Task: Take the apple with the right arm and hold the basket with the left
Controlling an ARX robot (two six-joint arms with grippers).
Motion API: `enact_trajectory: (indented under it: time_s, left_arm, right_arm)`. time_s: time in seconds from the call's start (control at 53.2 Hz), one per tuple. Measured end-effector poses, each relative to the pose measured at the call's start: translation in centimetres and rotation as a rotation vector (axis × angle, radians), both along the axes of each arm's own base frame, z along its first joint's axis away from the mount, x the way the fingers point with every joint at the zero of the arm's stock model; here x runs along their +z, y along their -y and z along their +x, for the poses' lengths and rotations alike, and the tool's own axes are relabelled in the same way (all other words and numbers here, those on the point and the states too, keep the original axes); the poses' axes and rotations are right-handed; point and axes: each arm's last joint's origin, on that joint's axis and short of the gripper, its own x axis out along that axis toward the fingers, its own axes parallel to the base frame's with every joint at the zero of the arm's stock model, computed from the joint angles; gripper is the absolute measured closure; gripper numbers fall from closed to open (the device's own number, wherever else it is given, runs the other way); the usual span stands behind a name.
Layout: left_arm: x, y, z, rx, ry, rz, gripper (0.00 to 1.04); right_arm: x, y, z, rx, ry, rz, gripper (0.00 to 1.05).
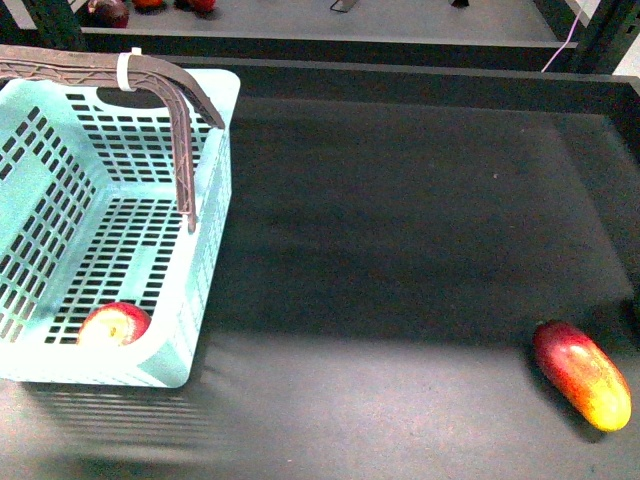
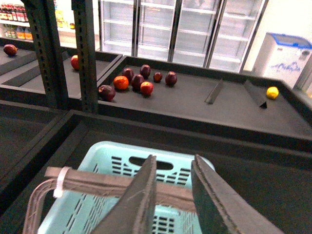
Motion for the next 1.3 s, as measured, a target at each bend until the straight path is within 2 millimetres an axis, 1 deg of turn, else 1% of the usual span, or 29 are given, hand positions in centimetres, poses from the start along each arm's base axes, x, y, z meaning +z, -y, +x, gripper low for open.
enact_trajectory:
  time_s: [0.113, 0.282, 0.338, 0.413, 0.695, 0.808, 1.297]
  left_arm:
    - [-1.1, -0.5, -1.6, -0.003, -0.015, 0.059, 1.02]
    - [-1.9, -1.2, -3.9, 0.001, -0.004, 0.083, 1.01]
    - [-2.2, -1.7, -4.6, -0.021, -0.006, 0.086, 1.01]
    - [-2.5, -2.3, -5.3, 0.003, -0.008, 0.087, 1.01]
    - [-3.2, -2.4, -7.7, -0.001, -0.008, 0.088, 1.01]
    - [-4.3, -2.4, -8.6, 0.0, -0.009, 0.09, 1.01]
    - [-3.6, -2.4, -10.9, 0.001, 0.016, 0.091, 1.01]
  right_arm:
    - [0.0, 0.0, 0.0, 0.0, 0.0, 0.0, 0.09]
    - [0.0, 0.0, 0.0, 0.0, 0.0, 0.0, 0.09]
    - [0.0, 0.0, 0.0, 0.0, 0.0, 0.0, 0.09]
    - [0.0, 0.0, 0.0, 0.0, 0.0, 0.0, 0.09]
    - [0.0, 0.0, 0.0, 0.0, 0.0, 0.0, 0.09]
    - [0.0, 0.0, 0.0, 0.0, 0.0, 0.0, 0.09]
    - [0.0, 0.0, 0.0, 0.0, 0.0, 0.0, 0.09]
